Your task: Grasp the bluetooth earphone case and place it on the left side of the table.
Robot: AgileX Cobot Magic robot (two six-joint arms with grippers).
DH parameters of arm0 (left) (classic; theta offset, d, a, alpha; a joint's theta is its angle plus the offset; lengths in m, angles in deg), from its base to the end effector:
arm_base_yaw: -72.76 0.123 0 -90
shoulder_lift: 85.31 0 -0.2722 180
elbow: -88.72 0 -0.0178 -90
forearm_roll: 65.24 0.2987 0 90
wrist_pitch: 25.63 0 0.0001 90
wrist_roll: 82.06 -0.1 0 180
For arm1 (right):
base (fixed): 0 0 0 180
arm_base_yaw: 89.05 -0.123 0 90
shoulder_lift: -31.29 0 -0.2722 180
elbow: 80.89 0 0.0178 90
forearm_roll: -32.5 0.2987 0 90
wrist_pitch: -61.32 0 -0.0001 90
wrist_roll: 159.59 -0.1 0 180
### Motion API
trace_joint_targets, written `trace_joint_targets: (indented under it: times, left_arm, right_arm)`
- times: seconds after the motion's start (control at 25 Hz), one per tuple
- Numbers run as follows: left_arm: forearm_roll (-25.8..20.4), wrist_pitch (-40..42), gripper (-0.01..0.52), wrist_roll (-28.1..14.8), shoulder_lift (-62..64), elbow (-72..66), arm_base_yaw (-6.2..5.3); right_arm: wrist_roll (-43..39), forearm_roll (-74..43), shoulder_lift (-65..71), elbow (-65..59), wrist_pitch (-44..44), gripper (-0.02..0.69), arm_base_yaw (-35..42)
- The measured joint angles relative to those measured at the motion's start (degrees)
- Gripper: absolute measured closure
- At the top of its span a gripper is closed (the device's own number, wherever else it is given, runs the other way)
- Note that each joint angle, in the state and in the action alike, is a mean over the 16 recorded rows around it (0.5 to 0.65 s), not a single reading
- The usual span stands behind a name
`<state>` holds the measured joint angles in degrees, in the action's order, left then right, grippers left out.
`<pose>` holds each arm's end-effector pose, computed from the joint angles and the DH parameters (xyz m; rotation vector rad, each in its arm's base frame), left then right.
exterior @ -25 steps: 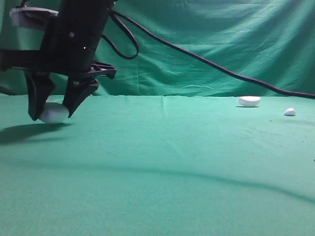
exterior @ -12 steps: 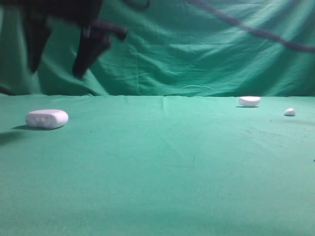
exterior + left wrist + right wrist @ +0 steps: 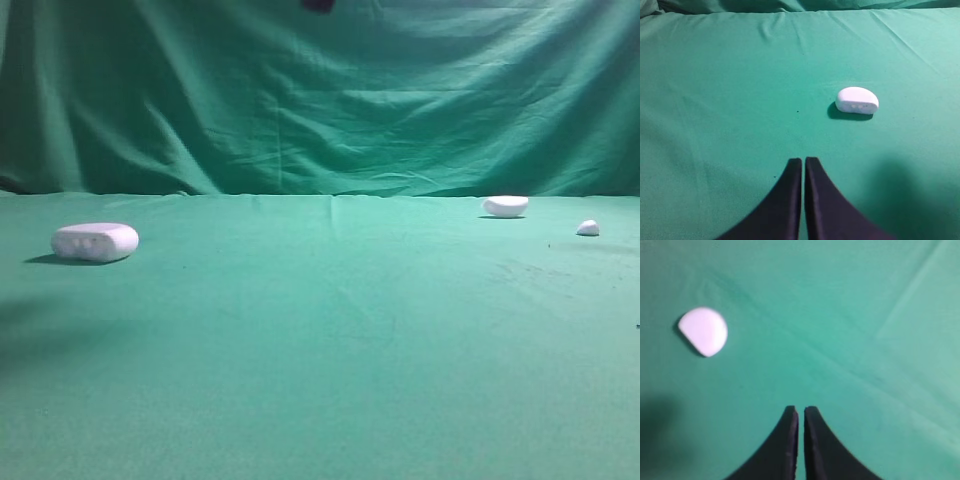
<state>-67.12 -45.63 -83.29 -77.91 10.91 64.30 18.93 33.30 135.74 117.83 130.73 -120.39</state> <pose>0.1212 -0.0192 0.1744 0.1348 1.8328 -0.1205 0.3464 0.2125 0.3358 -0.6989 2.6319 0.1881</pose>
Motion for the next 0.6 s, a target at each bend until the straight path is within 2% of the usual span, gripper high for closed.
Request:
trace_joint_targets:
  times: [0.24, 0.6]
  left_arm:
    - [0.0, 0.0, 0.514, 0.0, 0.0, 0.0, 0.0]
    - [0.0, 0.0, 0.514, 0.0, 0.0, 0.0, 0.0]
  right_arm:
    - [-0.1, -0.1, -13.9, -17.6, -6.1, 0.665, 1.7]
    - [-0.4, 0.8, -34.9, -42.4, -20.5, 0.665, 1.9]
